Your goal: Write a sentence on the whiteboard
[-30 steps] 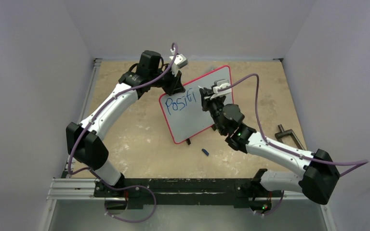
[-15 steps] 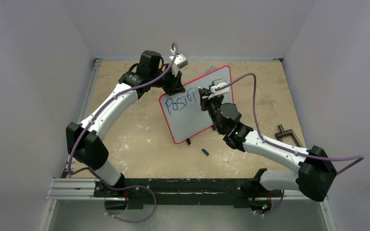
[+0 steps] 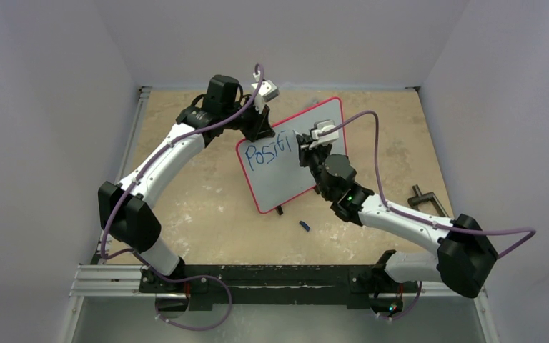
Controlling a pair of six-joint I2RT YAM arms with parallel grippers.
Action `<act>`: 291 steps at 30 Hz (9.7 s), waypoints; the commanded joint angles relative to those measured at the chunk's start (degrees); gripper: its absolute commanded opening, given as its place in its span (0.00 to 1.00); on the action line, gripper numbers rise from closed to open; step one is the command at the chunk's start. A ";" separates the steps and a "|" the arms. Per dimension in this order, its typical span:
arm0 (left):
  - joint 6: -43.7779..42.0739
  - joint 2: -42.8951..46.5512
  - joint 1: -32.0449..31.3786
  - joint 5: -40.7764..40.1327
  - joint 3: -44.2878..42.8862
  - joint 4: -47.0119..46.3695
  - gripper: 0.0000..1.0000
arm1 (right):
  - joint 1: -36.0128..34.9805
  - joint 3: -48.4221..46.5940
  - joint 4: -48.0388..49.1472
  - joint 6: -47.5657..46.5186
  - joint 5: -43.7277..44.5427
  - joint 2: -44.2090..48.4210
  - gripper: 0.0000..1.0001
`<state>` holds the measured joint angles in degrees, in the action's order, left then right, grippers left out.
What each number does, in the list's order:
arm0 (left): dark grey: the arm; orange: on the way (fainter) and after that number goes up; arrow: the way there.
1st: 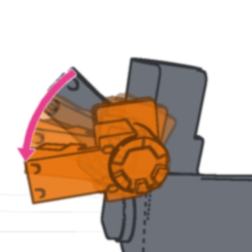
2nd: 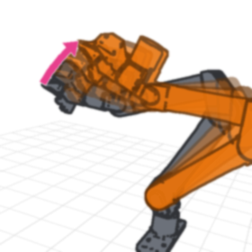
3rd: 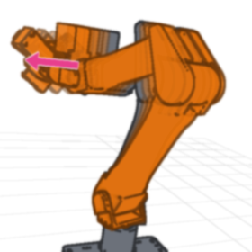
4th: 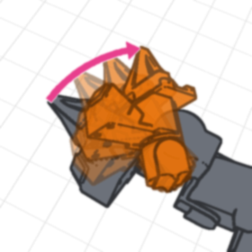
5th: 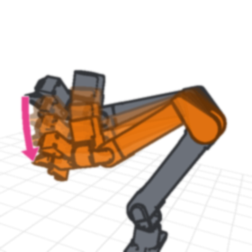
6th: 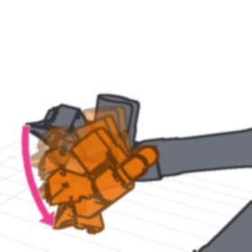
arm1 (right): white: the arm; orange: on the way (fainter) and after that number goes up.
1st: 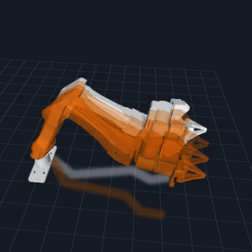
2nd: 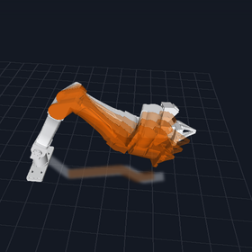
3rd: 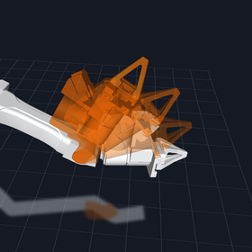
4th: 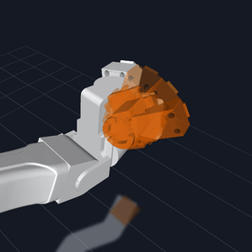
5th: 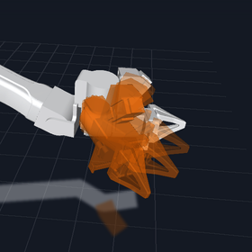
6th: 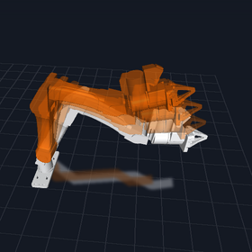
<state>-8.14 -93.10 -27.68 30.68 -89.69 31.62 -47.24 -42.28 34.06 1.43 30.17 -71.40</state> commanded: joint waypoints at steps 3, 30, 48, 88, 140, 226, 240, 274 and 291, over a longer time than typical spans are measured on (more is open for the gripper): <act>-6.34 -2.18 -1.23 -5.63 1.27 7.13 0.00 | 0.64 2.44 2.06 0.45 -0.73 0.44 0.00; -6.27 -2.09 -1.23 -5.52 1.27 7.06 0.00 | 1.75 2.56 1.75 -0.37 -0.69 0.40 0.00; -6.30 -1.91 -1.19 -5.46 1.27 7.14 0.00 | 3.97 -2.11 2.49 -4.67 -2.41 -1.84 0.00; -6.40 -0.97 -1.22 -5.46 1.29 7.12 0.00 | 6.11 0.85 3.73 -2.89 -4.80 4.07 0.00; -6.40 -0.51 -1.36 -5.61 1.92 6.57 0.00 | 6.23 3.06 -1.31 1.40 -6.69 7.85 0.00; -6.16 0.10 -4.08 -6.20 2.13 8.64 0.00 | 7.89 0.49 1.25 -4.72 -5.57 2.63 0.00; -6.37 0.12 -4.32 -6.46 2.16 8.89 0.00 | 8.94 -0.06 1.58 -5.14 -5.12 1.71 0.00; -6.45 0.00 -4.49 -6.16 1.89 9.14 0.00 | 10.86 -2.46 -1.50 -0.11 -8.61 6.78 0.00; -6.45 0.11 -4.49 -6.14 1.93 9.12 0.00 | 10.85 -3.19 -0.44 -0.17 -8.89 3.75 0.00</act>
<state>-8.40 -91.79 -31.16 26.92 -90.11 32.73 -36.62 -43.92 31.40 0.89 21.50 -67.46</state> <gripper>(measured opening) 0.093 0.089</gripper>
